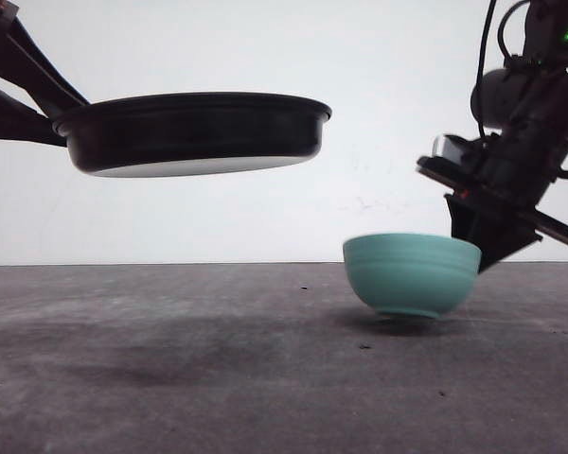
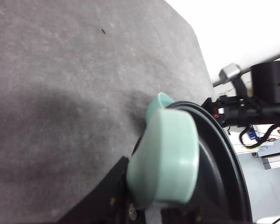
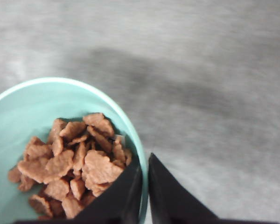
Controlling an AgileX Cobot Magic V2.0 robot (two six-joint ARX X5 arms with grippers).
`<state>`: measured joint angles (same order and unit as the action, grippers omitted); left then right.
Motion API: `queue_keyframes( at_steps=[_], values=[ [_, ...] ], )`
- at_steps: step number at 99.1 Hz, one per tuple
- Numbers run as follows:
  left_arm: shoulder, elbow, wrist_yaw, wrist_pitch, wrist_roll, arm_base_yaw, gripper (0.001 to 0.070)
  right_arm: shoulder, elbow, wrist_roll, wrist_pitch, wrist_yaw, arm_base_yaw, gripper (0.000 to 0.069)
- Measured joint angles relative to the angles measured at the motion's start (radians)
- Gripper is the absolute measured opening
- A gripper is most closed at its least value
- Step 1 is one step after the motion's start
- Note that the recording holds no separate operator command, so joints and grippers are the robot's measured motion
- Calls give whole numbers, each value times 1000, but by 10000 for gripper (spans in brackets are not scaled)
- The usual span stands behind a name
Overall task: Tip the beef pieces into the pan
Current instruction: 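Grasp the green bowl rim with the right gripper and lift it, then tip the green bowl with the right gripper, pouring beef into the pan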
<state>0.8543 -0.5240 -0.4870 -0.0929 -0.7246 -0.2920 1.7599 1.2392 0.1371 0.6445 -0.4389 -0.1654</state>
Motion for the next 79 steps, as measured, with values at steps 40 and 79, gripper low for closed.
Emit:
queue_keyframes(
  at_steps=[40,79],
  values=[
    [33,-200,80,-224,83,-42,56,-487,2,122,-217,76,-157,12],
    [95,-294,76,-281,86,-116,56,-538,2,109,-194,568,-620,11]
  ],
)
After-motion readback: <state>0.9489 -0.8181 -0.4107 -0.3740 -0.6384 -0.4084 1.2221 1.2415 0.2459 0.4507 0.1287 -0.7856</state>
